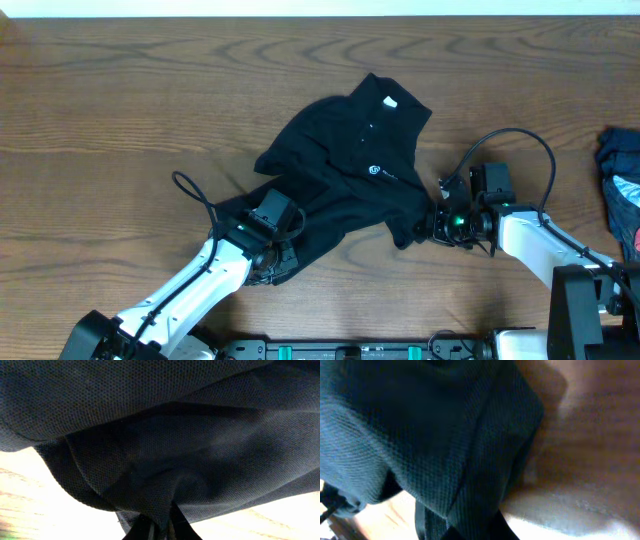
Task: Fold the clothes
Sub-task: 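Grasp the shirt's right side with the right gripper, left gripper holding, then lift the shirt with both grippers and stretch it apart toward the back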
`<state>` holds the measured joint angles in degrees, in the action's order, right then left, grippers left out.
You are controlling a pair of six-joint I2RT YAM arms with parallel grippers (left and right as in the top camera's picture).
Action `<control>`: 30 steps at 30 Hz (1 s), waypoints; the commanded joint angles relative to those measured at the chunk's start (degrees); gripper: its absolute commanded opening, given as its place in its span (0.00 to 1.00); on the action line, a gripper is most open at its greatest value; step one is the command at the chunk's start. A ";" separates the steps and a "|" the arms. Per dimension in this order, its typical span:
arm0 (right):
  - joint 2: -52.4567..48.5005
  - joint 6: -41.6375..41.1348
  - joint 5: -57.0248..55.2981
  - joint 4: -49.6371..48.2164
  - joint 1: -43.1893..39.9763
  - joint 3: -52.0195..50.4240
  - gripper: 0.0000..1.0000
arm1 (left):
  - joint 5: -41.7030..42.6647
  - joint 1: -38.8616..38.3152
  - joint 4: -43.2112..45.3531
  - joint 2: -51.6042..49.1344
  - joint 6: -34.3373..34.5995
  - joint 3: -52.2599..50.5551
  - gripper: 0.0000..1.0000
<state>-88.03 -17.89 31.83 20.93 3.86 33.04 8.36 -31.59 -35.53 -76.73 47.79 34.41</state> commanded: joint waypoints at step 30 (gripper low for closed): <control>-0.24 17.31 -28.15 41.00 -5.27 60.87 0.01 | -17.00 15.78 -20.59 10.19 -19.34 39.80 0.06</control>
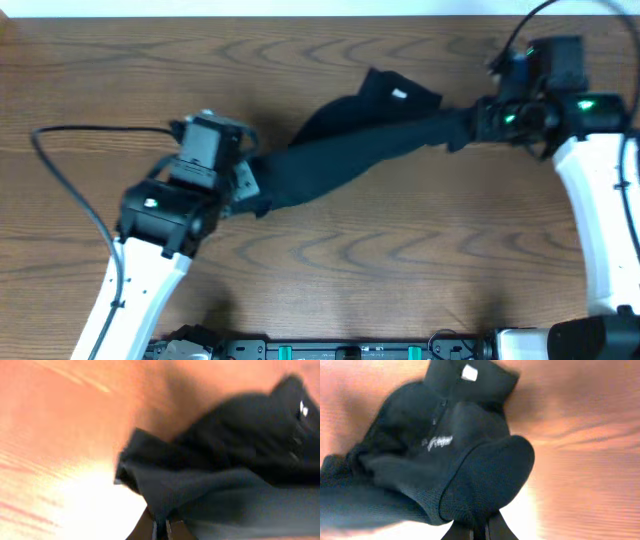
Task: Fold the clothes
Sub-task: 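Lift the shirt with both grippers and stretch it apart toward the back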
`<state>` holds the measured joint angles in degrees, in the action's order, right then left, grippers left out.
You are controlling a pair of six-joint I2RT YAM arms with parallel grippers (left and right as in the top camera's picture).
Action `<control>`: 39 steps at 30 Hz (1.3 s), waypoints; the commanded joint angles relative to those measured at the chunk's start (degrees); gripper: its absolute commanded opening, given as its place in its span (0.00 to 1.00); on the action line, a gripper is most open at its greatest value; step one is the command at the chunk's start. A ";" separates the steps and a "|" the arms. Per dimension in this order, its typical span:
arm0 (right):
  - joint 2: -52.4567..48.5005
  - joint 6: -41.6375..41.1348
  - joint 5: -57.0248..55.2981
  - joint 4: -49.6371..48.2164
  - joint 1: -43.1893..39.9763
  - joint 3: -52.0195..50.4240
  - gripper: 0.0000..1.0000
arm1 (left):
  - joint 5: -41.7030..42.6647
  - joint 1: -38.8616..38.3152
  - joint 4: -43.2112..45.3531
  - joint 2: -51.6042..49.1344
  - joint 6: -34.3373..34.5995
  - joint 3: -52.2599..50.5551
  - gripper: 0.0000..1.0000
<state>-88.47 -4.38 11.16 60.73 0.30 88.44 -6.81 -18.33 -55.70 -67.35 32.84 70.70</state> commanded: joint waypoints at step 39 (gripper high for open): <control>16.39 3.91 -14.56 21.55 -2.86 44.74 0.01 | -1.79 7.02 -14.38 2.93 -12.48 50.84 0.06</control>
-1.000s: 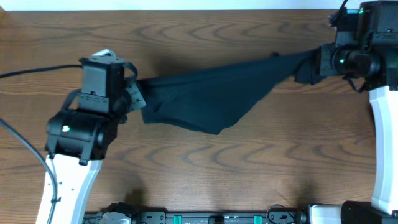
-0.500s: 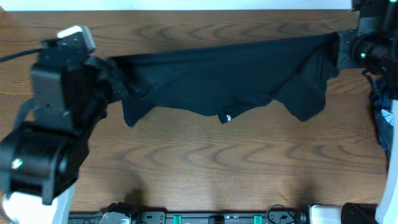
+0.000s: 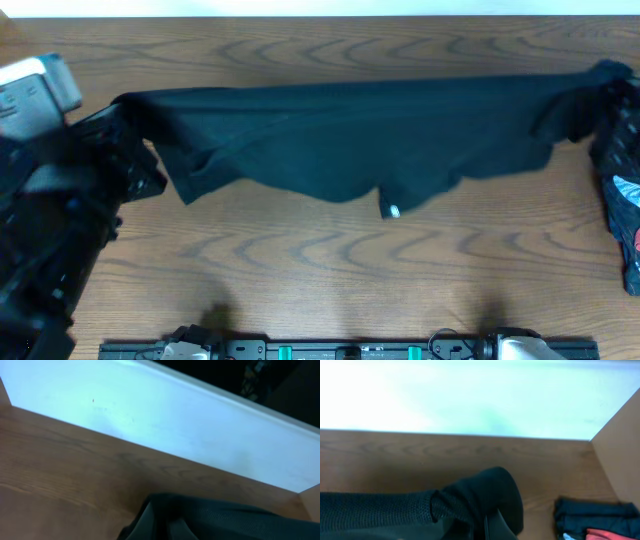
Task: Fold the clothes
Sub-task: 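Lift the shirt with both grippers and stretch it apart toward the back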
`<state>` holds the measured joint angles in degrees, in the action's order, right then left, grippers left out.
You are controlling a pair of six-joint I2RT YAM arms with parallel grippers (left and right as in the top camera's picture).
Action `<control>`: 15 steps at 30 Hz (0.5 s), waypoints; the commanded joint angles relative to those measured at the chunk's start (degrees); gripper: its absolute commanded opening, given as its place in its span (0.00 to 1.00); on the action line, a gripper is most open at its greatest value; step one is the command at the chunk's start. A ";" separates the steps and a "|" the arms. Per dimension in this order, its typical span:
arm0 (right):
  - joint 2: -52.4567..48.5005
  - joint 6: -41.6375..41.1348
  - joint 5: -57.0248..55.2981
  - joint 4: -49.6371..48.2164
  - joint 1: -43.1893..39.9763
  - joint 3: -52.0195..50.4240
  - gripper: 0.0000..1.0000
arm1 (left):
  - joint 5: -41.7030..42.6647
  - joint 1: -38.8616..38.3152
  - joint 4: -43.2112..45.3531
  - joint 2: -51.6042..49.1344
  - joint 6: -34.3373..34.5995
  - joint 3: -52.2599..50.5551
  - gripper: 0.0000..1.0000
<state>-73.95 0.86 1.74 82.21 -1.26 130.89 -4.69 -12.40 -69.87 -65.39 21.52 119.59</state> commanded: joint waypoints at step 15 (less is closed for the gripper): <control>-8.96 -3.80 -3.72 7.04 -1.31 5.22 0.01 | -3.28 1.09 -1.73 -8.09 -0.24 2.49 0.06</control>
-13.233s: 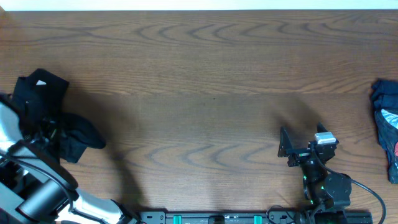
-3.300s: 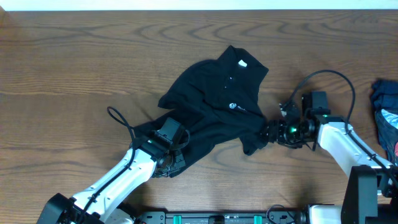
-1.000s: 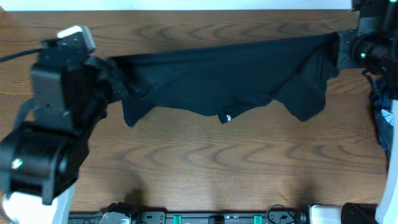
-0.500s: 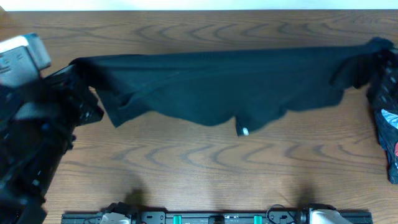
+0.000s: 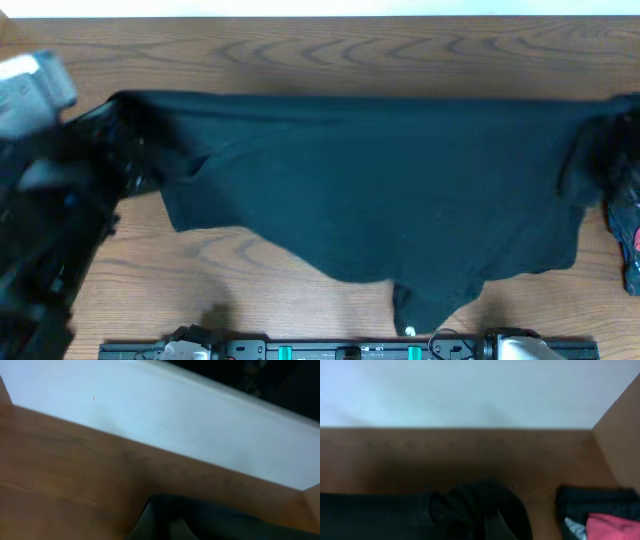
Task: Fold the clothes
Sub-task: 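Lift the shirt with both grippers and stretch it apart toward the back, then lay the shirt down flat and open both grippers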
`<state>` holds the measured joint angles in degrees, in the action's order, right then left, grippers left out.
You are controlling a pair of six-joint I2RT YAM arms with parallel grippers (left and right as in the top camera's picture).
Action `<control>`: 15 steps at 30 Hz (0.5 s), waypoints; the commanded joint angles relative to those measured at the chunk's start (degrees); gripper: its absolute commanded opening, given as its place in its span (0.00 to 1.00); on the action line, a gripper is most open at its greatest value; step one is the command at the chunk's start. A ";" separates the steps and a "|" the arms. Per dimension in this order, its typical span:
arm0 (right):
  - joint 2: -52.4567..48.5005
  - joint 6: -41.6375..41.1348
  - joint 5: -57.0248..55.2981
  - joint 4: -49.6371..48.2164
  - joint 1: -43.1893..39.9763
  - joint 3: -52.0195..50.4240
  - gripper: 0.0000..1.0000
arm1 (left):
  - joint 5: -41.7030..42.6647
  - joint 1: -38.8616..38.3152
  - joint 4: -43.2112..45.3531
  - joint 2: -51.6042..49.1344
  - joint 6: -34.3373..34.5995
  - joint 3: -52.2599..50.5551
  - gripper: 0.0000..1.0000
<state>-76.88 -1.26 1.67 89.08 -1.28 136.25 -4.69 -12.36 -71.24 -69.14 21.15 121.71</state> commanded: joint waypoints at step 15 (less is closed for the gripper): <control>-39.76 -0.33 0.74 -5.07 -0.52 -0.13 0.01 | -3.23 1.05 6.05 -35.21 0.55 0.37 0.06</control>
<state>-114.48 -1.50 2.90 84.97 -1.61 135.92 -5.21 -12.08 -66.48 -101.03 21.19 121.73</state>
